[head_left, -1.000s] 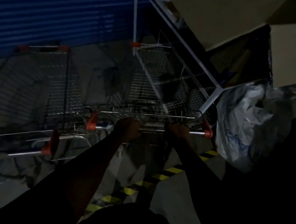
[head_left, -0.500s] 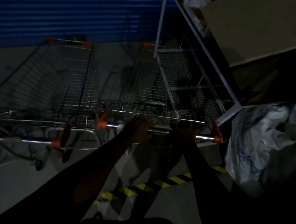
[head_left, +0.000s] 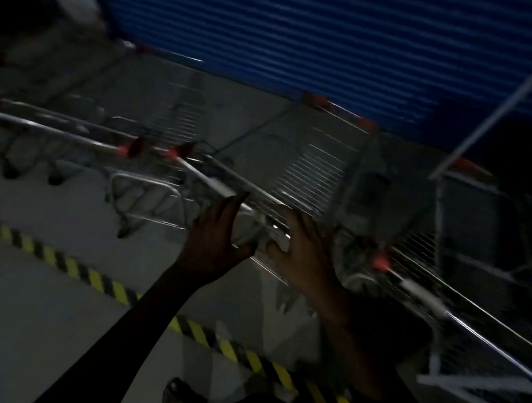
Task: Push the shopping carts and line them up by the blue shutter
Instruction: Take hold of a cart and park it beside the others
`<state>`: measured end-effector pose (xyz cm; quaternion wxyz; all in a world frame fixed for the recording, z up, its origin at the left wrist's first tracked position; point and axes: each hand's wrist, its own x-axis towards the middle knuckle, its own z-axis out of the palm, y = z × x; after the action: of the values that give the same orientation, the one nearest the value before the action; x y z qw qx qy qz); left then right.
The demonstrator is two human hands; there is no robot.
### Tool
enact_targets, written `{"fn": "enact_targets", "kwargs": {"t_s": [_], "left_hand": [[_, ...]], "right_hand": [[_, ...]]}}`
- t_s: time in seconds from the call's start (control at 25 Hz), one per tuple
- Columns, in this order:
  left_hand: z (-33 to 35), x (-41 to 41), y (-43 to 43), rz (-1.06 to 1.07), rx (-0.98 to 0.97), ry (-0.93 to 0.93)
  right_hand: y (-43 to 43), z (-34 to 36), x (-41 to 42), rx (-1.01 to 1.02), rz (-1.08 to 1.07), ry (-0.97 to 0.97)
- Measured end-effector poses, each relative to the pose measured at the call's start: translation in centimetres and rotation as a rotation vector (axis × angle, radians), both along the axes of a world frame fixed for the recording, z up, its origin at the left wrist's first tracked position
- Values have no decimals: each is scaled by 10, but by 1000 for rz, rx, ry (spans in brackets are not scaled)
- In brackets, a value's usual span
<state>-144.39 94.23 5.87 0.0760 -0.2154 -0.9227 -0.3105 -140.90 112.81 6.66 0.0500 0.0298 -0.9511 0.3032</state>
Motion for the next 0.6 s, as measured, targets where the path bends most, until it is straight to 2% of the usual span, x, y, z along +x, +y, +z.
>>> {"fn": "enact_targets", "kwargs": {"t_s": [0.08, 0.28, 0.48, 0.6], "left_hand": [[5, 5, -93, 130, 29, 6], [10, 23, -294, 482, -46, -12], [7, 43, -431, 712, -45, -57], [5, 37, -497, 832, -43, -71]], "right_hand": [[-82, 6, -23, -29, 122, 38], [-282, 11, -59, -60, 375, -13], [-436, 18, -81, -49, 625, -44], [-515, 8, -110, -24, 756, 6]]}}
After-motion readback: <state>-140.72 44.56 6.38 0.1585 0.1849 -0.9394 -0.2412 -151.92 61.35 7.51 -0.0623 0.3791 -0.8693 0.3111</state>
